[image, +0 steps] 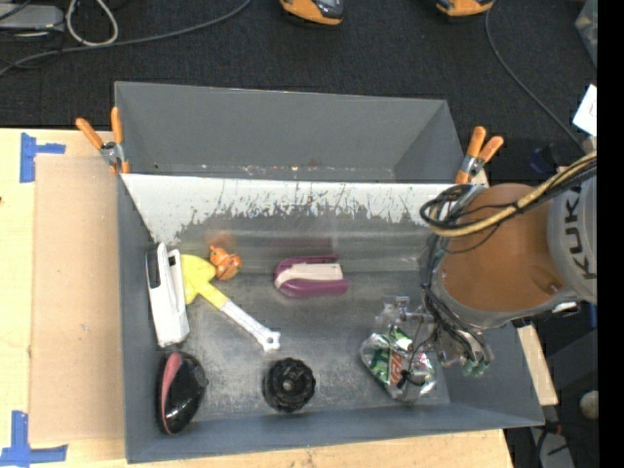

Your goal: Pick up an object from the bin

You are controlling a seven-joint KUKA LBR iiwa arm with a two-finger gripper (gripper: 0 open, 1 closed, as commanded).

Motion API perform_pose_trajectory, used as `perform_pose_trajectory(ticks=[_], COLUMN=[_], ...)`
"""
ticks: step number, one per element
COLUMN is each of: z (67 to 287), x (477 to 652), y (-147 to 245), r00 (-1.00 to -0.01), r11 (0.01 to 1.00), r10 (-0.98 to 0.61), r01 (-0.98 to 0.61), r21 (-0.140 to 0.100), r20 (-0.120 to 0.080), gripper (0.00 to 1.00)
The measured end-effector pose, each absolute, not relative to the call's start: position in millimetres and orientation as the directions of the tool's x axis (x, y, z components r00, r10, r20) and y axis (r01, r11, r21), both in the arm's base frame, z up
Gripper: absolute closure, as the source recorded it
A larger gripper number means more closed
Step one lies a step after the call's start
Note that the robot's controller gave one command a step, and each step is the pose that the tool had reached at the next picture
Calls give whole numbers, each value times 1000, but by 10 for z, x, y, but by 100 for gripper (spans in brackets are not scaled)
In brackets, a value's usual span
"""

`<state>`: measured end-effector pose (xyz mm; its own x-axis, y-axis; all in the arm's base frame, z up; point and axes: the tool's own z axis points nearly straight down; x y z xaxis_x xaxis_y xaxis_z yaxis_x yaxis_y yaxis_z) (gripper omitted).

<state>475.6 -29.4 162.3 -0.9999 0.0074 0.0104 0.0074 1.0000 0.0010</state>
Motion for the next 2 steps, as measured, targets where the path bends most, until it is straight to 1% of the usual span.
perform_pose_trajectory(ticks=[1, 2], z=[1662, 823], x=[4772, 4932], y=[-294, -186], r00=[-1000, -982], r11=[1000, 982], r10=[6, -186], r01=[6, -186], r21=[1, 3], r20=[3, 8], gripper=[0, 100])
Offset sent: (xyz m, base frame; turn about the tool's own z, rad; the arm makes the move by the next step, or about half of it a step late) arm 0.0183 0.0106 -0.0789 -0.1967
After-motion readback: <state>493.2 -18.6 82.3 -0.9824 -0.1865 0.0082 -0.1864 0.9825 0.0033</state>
